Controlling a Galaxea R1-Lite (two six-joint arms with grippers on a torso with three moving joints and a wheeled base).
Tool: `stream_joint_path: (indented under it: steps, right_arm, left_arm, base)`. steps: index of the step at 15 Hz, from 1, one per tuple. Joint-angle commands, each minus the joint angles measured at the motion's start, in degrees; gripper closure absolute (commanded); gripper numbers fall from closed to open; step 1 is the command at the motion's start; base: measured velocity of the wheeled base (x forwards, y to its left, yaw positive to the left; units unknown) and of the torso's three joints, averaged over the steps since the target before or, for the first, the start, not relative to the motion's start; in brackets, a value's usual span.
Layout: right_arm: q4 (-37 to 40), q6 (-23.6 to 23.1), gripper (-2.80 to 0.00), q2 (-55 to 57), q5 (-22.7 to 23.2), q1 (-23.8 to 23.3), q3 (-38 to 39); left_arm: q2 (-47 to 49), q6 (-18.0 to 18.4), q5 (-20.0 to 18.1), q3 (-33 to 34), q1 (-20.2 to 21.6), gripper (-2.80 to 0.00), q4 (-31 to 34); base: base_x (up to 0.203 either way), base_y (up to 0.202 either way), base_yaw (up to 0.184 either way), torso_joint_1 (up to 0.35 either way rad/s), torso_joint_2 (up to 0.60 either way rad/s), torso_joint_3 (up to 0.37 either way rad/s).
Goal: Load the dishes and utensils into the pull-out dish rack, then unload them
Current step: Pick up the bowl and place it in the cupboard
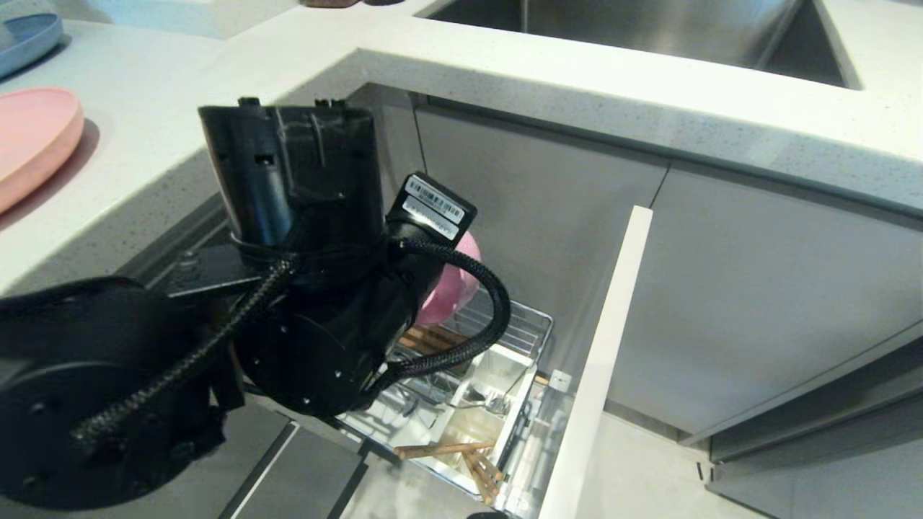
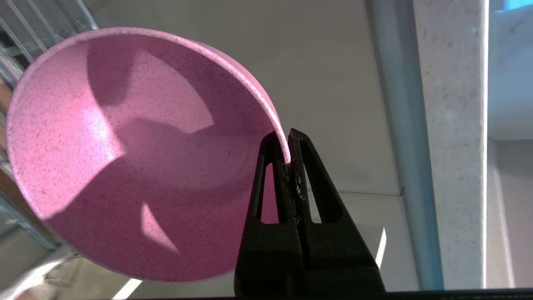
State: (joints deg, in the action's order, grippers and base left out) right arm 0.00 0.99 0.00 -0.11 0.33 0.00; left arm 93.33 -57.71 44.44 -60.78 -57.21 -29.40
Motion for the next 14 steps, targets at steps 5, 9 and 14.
stream_joint_path:
  steps: [5,9,14]
  right_arm:
    - [0.0,0.0,0.00,0.0,0.0,0.0,0.1]
    - [0.0,0.0,0.00,0.0,0.0,0.0,0.1]
    - [0.0,0.0,0.00,0.0,0.0,0.0,0.1]
  left_arm:
    - [7.6,-0.2,-2.1,6.7,1.8,0.00,-14.4]
    - [10.4,-0.1,-5.8,9.4,4.3,0.00,-23.8]
    - [13.3,-0.2,-11.3,9.7,8.5,0.00,-32.7]
  base:
    - [0.000,0.000,0.000,0.000,0.00,0.000]
    - [0.000,0.000,0.000,0.000,0.00,0.000]
    - [0.000,0.000,0.000,0.000,0.00,0.000]
